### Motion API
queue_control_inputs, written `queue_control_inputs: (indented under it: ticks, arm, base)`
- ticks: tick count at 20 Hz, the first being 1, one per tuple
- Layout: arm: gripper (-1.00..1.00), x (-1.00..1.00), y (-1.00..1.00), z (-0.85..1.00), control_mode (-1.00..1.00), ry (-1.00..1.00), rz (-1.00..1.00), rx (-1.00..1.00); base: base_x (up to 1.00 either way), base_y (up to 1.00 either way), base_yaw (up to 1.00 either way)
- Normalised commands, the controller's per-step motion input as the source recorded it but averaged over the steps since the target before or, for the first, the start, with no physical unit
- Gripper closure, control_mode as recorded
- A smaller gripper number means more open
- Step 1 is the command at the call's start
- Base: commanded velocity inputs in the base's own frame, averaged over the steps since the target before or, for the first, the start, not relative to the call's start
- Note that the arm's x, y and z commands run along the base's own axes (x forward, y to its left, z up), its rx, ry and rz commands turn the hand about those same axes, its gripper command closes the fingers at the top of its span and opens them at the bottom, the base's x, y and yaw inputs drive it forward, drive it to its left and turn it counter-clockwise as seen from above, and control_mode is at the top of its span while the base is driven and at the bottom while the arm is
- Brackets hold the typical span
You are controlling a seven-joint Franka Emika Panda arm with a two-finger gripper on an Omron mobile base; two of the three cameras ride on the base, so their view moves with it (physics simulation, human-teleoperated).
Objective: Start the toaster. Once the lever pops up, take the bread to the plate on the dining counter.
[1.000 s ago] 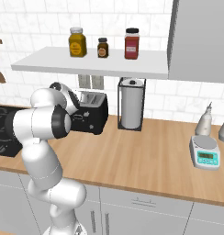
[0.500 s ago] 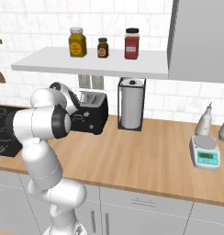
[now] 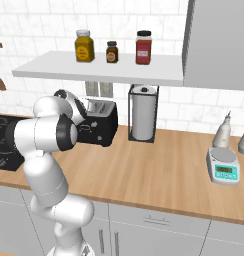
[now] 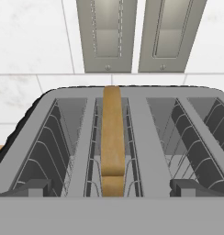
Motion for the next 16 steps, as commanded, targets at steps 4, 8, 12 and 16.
queue_control_inputs:
  ticks: [4, 8, 12, 16]
  arm:
    - [-1.0, 0.0, 0.0, 0.0, -1.0, 0.0, 0.0, 0.0]
    - [-1.0, 0.0, 0.0, 0.0, -1.0, 0.0, 0.0, 0.0]
    - [-1.0, 0.0, 0.0, 0.0, -1.0, 0.0, 0.0, 0.0]
    - [-1.0, 0.0, 0.0, 0.0, -1.0, 0.0, 0.0, 0.0]
  base:
    - [0.0, 0.0, 0.0]
    - [0.0, 0.0, 0.0]
    - [0.0, 0.0, 0.0]
    - [0.0, 0.0, 0.0]
